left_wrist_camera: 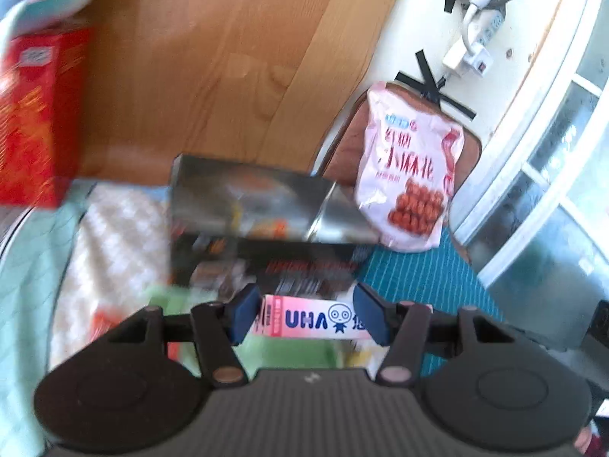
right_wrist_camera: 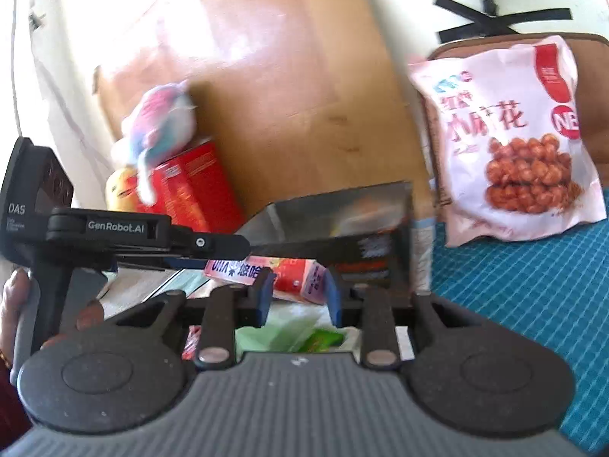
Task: Organize snacks
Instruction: 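Grasp the pink UHA candy pack with the left gripper, then carry the pink candy pack into the black box and open the left gripper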
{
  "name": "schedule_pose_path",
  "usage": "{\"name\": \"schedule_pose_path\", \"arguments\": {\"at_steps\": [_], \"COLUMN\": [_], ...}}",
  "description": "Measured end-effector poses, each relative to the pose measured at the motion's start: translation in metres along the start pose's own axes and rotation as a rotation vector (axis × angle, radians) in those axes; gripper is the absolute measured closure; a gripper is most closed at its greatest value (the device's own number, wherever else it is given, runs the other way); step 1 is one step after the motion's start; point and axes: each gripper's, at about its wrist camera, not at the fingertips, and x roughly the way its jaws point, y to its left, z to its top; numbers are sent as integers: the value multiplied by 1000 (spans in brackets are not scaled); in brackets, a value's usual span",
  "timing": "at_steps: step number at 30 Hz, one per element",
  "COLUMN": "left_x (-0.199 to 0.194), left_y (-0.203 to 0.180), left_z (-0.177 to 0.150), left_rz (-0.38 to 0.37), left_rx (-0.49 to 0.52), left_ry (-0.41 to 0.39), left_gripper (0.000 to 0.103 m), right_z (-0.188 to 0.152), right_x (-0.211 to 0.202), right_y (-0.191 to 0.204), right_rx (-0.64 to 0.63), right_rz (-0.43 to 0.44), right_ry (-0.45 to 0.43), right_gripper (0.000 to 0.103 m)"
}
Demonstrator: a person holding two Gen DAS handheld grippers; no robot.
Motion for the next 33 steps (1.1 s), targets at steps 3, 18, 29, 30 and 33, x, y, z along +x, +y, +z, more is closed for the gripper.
{"name": "schedule_pose_path", "arguments": {"at_steps": [3,18,29,30,33], "left_x": [-14,-46,-38,-44,-54], "left_y": [14,46,36,37,36], "left_z": [-35,-97,-92,-84,-51], "left_rz": [23,32,10,-16,-55], "left_rx": [-43,-108,-69,-80,-81], "left_ry": [43,75,113,96,19], "left_gripper": [48,39,47,47,48], "right_z": [-27,-81,-80,-72,-41], "right_x": [0,-7,11,7,4], "right_y": [12,68,70,67,59], "right_rx": [23,-292,-352,-334,-288], "right_rz": [27,-12,-65,-54,-17], "right_ry": [72,202,204,183,117], "right_gripper": [71,46,68,68,68]}}
